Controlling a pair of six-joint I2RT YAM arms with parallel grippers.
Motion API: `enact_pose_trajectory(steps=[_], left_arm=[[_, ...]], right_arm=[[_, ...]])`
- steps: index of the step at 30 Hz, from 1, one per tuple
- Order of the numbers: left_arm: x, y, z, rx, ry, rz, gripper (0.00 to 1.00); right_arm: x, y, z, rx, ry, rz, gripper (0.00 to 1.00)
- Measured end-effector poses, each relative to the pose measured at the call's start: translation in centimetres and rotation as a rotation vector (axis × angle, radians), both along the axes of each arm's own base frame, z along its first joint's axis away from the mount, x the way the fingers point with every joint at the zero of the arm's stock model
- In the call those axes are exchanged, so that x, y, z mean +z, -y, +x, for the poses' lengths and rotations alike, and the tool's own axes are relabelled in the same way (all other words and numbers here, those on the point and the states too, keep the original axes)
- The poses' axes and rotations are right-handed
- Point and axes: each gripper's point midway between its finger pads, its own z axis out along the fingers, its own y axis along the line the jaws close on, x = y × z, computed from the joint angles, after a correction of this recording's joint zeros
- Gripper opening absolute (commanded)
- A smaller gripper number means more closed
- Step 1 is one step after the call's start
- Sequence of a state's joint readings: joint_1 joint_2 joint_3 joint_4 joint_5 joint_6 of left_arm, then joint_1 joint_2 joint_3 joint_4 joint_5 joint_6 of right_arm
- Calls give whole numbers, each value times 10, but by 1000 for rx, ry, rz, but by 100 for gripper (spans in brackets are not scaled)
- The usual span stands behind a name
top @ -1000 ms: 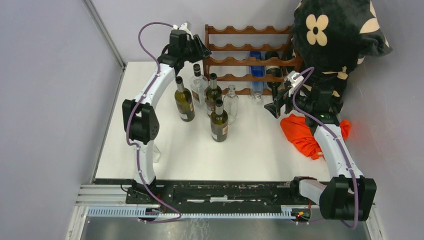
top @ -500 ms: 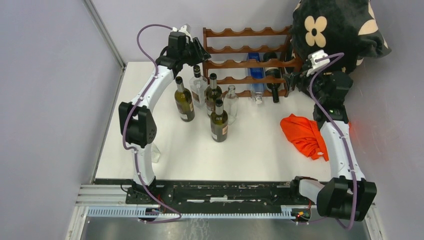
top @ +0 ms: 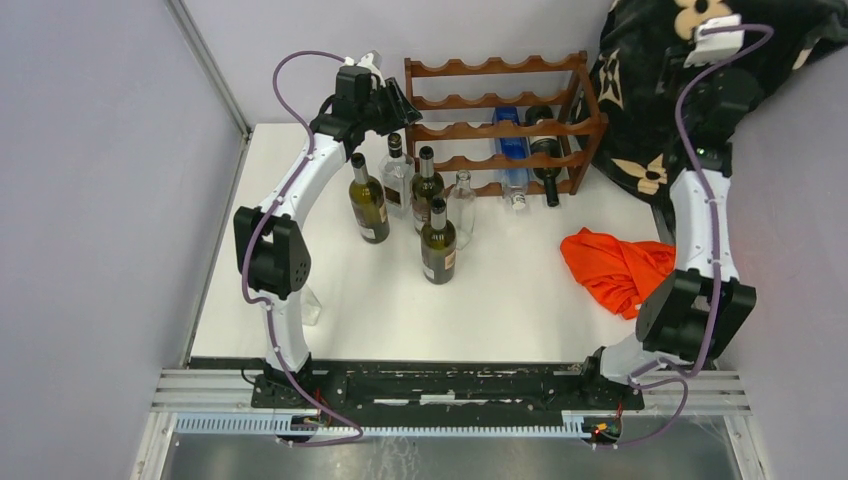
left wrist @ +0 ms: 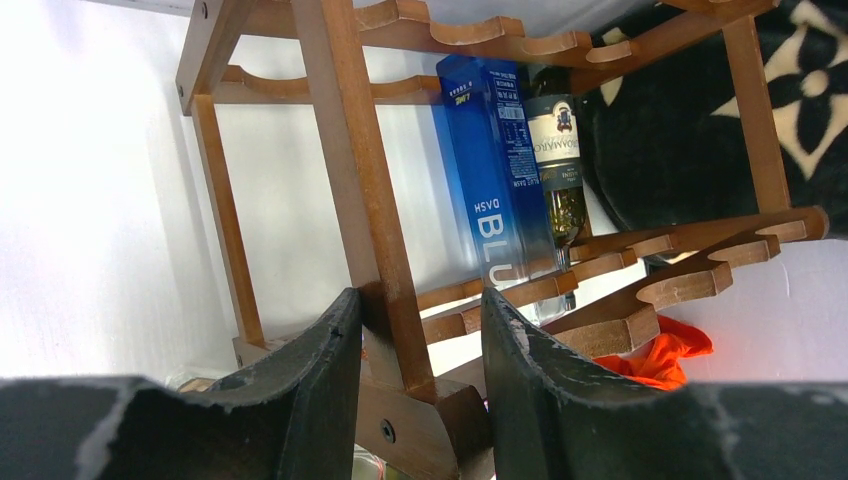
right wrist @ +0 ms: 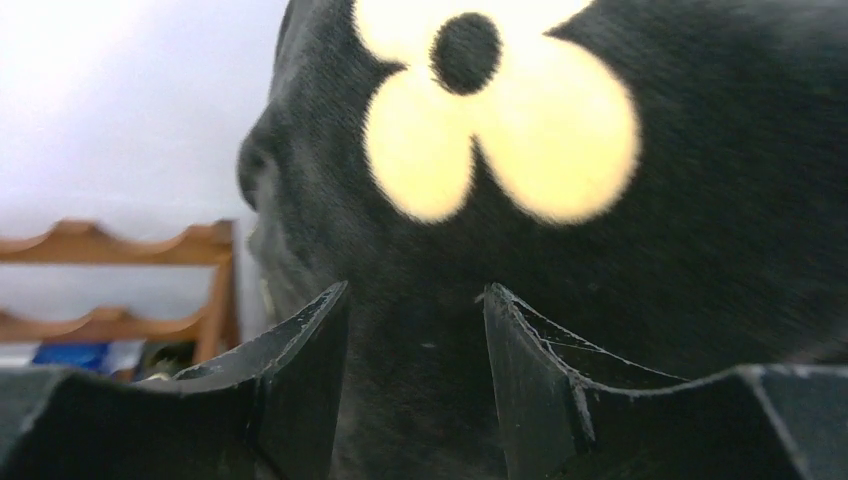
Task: Put the wine bottle on the wine rack
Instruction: Adjust the wine rack at the center of the board.
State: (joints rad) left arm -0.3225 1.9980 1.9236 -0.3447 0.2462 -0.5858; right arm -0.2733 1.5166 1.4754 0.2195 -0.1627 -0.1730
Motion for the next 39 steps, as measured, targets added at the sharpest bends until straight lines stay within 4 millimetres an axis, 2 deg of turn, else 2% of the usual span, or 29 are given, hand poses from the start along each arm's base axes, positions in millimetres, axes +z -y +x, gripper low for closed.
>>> enact_pose_trajectory(steps=[4,6,8,14,20,25,32,34,36,39], left_arm=[[0,0,-1,-1,-1,0,28],[0,0,-1,-1,-2,0,29],[0,0,-1,-2,-4,0,31],[1,1,-2,-7,-4,-2,38],[0,1,-2,-6,-6,-1,49],[1,2,-4,-15,-8,-6,63],[14,8,-10,-31,8,-22,76],[21,9,-11,-31,20,-26,77],[28,10,-11,-29,31,-30,78],[46,15,-11,-35,68,-54,79]], right_arm=[[28,43,9,-92,45,-8,62],[31,52,12,-99,45,-7,69],[27,50,13,-74,28,-5,78],[13,9,10,157,-14,-61,84],[-7,-35,-12,365,-52,-70,87],[-21,-62,-31,488,-73,-77,89],[-35,-83,-48,595,-101,-67,90],[-41,-88,-53,620,-112,-54,90],[-47,-93,-57,651,-126,-39,95],[-54,-101,-64,691,-140,-26,98]])
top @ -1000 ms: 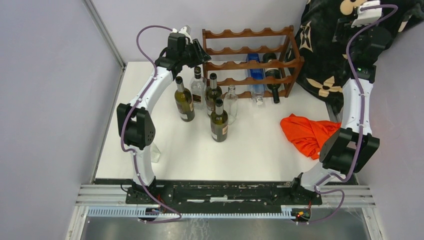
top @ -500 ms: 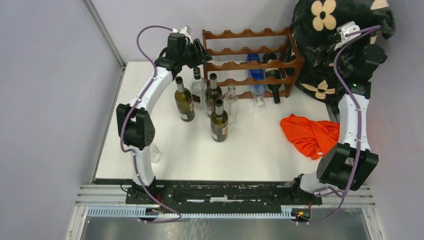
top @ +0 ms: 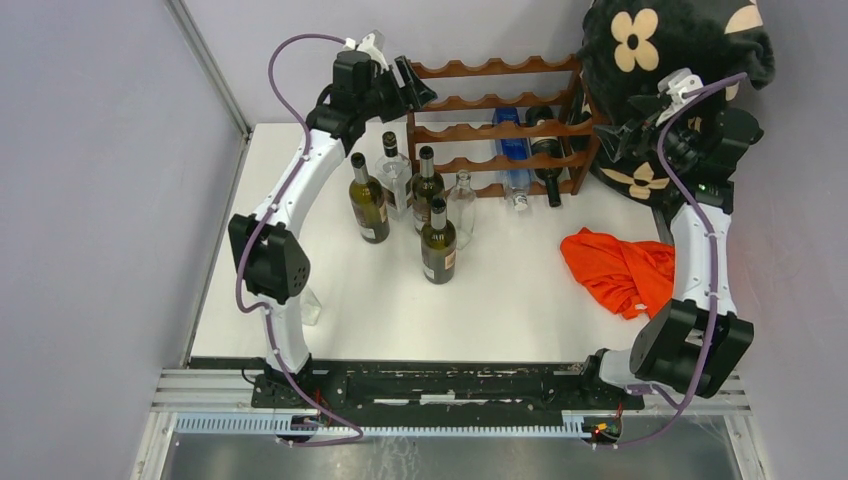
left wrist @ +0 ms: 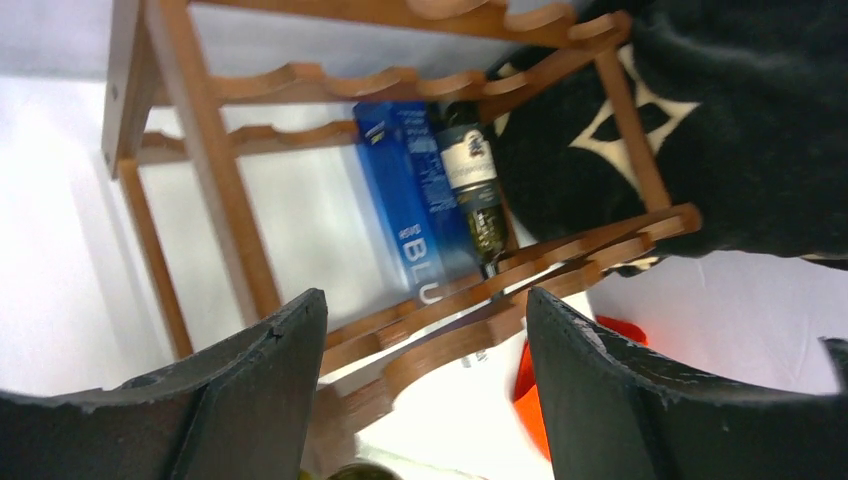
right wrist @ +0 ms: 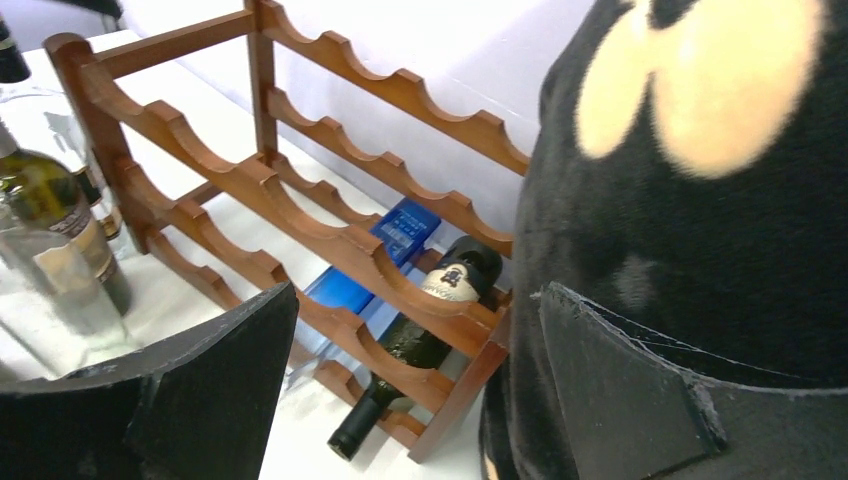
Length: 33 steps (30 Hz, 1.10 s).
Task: Put the wine bottle on the wine rack
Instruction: Adjust the wine rack at the center of the board, then move the wine bottle to the center of the board.
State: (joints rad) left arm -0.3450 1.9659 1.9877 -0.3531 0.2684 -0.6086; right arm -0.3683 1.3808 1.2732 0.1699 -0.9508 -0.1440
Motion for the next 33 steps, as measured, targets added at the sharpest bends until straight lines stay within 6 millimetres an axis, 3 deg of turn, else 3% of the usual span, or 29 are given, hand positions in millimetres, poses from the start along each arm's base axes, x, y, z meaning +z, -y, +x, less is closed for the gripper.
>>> enact_pose_trajectory(steps=[6,9,12,15,20,24,27,33], left_arm=[[45,10,-4,-17,98,-32,79],[57,9,-10,-27,137,-16,80],[67,1,-22,-46,194,35,88],[78,-12,-48,-65,258,89,99],[105,-35,-117,-110,396,108,100],[123,-35,-172,-224,503,59,96],[111,-29,-205,-334,520,32,96],[34,-5,-262,-504,455,86,96]], right_arm=[[-8,-20,-21,82,-12,-6,98],[-7,-33,-32,129,-2,-24,98],[-11,-48,-44,188,12,-53,98],[-27,-66,-62,270,24,-85,98],[-63,-98,-91,436,42,-145,98],[-86,-131,-109,570,47,-204,98],[-98,-155,-124,660,42,-225,98],[-130,-184,-133,695,-48,-223,98]])
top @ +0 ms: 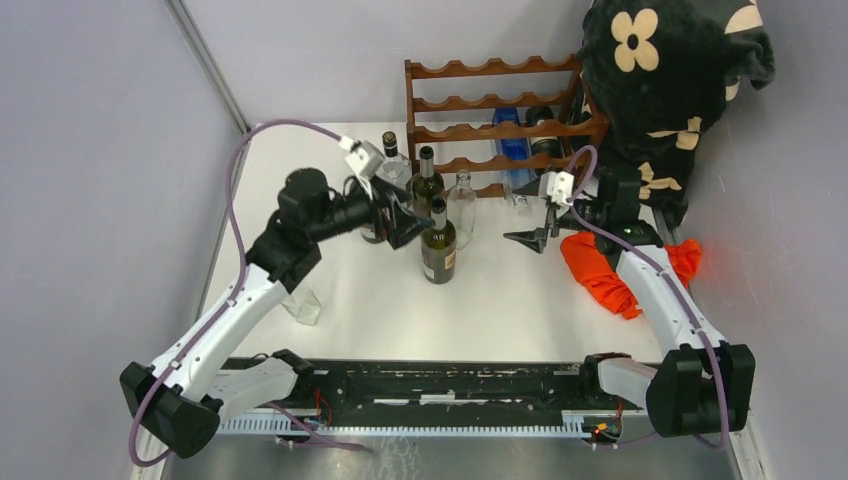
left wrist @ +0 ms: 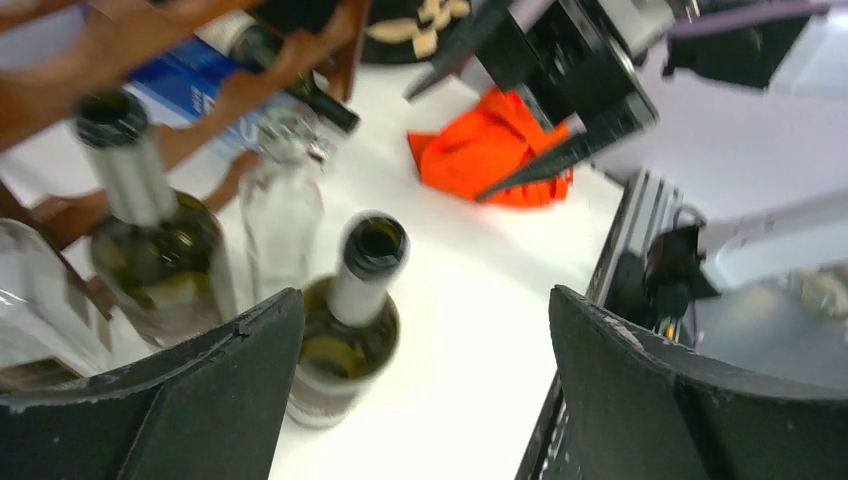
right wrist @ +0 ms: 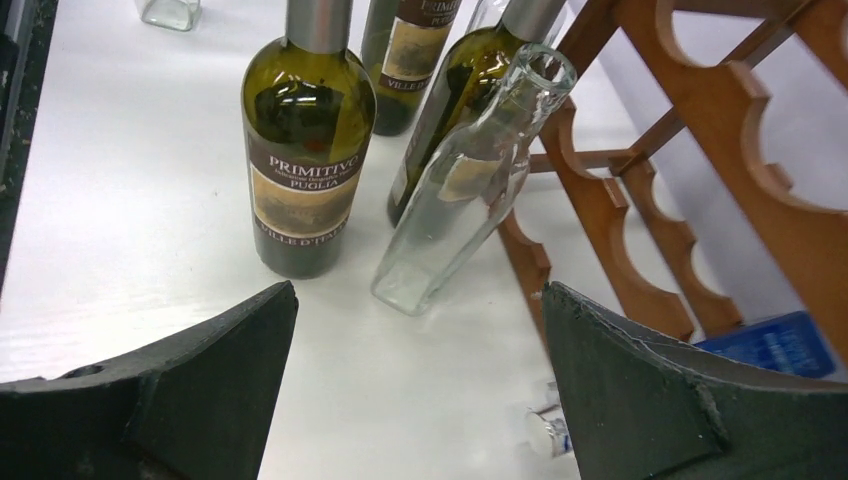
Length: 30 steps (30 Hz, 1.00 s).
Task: Put the wine bottle on the wine rack
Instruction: Move the wine bottle to the center of the board.
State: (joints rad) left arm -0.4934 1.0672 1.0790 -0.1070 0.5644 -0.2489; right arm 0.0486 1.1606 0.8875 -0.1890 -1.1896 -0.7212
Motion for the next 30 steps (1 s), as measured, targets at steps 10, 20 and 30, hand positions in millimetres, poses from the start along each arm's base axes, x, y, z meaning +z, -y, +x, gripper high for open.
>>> enact_pose_trajectory(steps=[10,20,30], left_arm=[[-74,24,-23,-51,108,178,95],[-101,39,13,52,133,214,79],[-113,46,28,87,146,274,9]], right_arm=[[-16,-46,41,-92,-131,30,97],[-6,-67,82,-147,-157,64,96],[-6,-90,84,-101,-171,63,95]])
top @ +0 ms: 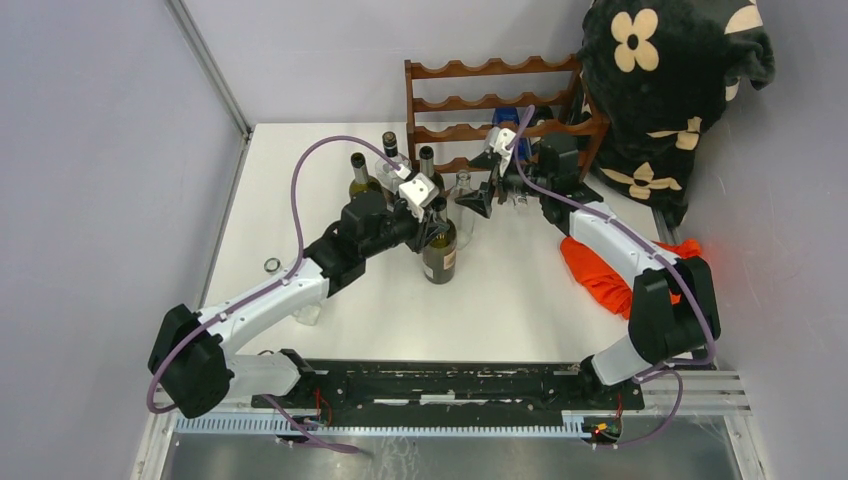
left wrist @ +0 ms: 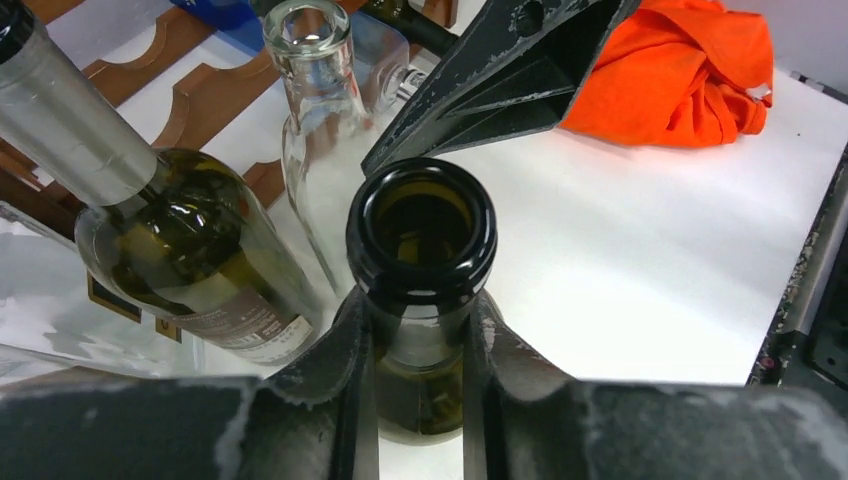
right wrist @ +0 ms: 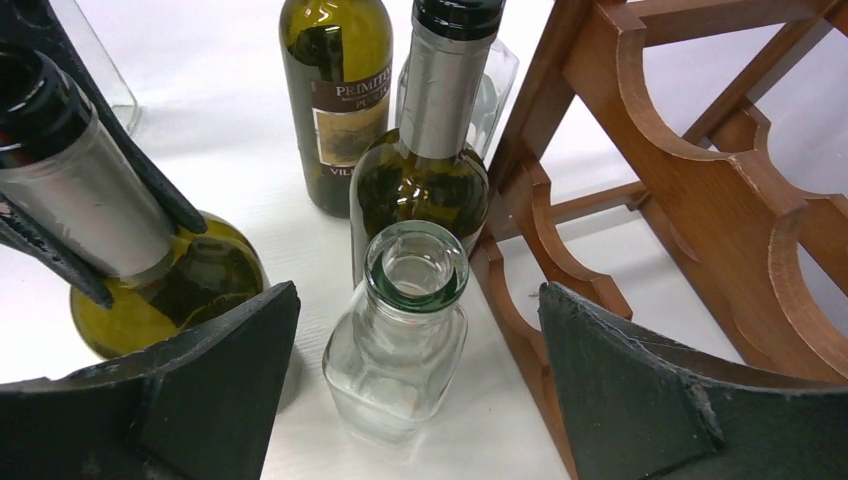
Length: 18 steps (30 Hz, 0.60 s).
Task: Put the wine bottle on the wine rack
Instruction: Move the wine bottle to the center of the board.
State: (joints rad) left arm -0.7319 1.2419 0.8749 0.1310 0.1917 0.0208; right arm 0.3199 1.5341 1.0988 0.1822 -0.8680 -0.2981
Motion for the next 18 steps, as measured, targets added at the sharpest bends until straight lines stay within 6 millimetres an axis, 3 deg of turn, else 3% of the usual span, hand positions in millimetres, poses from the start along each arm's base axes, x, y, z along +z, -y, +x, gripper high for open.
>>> enact_pose_trajectory(steps=[2,10,18], left_arm=[[-1,-1,0,2,-2,9,3],[0,-20,-4,37,-22,70,2],[-1,-83,-7,177,-61,107,3]], right_arm=[[-1,-2,-1,11,-8,1,94],[-2,-10,0,28,-28,3,90],[-7,-21,-8,53,-57,5,80]])
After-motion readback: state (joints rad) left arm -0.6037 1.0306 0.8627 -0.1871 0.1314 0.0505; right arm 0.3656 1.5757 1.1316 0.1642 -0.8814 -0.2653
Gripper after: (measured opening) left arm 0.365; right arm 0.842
